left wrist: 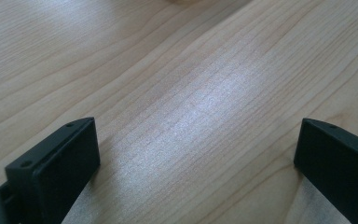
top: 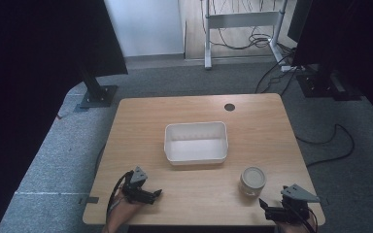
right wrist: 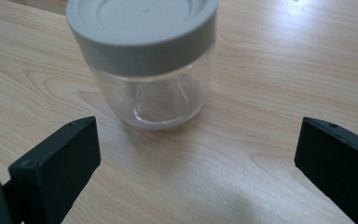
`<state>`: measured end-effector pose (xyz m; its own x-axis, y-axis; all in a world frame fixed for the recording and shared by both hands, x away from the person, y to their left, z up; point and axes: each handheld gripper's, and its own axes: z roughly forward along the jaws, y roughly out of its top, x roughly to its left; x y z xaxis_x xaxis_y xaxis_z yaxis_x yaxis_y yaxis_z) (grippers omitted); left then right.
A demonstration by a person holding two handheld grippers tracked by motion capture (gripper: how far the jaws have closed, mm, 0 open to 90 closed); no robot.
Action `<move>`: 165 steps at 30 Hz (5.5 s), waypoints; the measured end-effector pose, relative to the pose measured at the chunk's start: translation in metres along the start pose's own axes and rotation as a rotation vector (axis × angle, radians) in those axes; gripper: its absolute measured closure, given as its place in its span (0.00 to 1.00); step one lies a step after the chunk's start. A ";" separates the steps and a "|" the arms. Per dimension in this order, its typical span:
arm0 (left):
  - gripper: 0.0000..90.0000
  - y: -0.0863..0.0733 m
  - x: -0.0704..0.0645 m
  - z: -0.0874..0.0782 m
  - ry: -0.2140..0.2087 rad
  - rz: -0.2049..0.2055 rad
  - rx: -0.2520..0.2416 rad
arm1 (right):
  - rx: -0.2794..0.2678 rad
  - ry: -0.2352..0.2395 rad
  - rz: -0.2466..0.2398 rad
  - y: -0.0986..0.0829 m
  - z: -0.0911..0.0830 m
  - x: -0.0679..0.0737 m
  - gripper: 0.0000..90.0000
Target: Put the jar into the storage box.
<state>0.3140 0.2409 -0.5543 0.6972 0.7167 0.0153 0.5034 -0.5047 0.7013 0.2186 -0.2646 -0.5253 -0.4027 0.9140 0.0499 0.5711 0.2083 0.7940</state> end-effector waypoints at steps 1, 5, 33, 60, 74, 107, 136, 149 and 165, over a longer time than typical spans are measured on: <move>0.00 0.000 0.000 0.000 0.000 0.000 0.000 | 0.000 0.002 -0.004 0.002 0.001 0.001 0.00; 0.00 0.000 0.000 0.000 0.000 0.000 0.000 | -0.003 0.003 -0.006 0.004 0.004 0.002 0.00; 0.00 0.000 0.000 0.000 0.000 0.000 0.000 | -0.014 0.062 -0.045 0.028 0.032 0.014 0.00; 0.00 0.000 0.000 0.000 0.000 0.000 0.000 | 0.008 0.078 -0.031 0.033 0.066 0.017 0.08; 0.00 0.000 0.000 0.000 0.000 0.000 0.000 | 0.004 0.020 -0.037 0.036 0.061 0.026 0.10; 0.00 0.000 0.000 0.000 0.000 0.000 0.000 | -0.013 0.049 -0.075 0.073 0.066 0.049 0.10; 0.00 0.000 0.000 0.000 0.000 0.000 0.000 | -0.034 0.103 -0.105 0.109 0.088 0.077 0.10; 0.00 0.000 0.000 0.000 0.000 0.000 0.000 | -0.047 0.137 -0.125 0.129 0.104 0.091 0.10; 0.00 0.000 0.000 0.000 0.000 0.001 0.000 | -0.048 0.156 -0.131 0.149 0.129 0.103 0.10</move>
<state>0.3141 0.2410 -0.5542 0.6975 0.7164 0.0158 0.5032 -0.5054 0.7010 0.3551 -0.0945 -0.4800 -0.5790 0.8146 0.0347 0.4734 0.3012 0.8278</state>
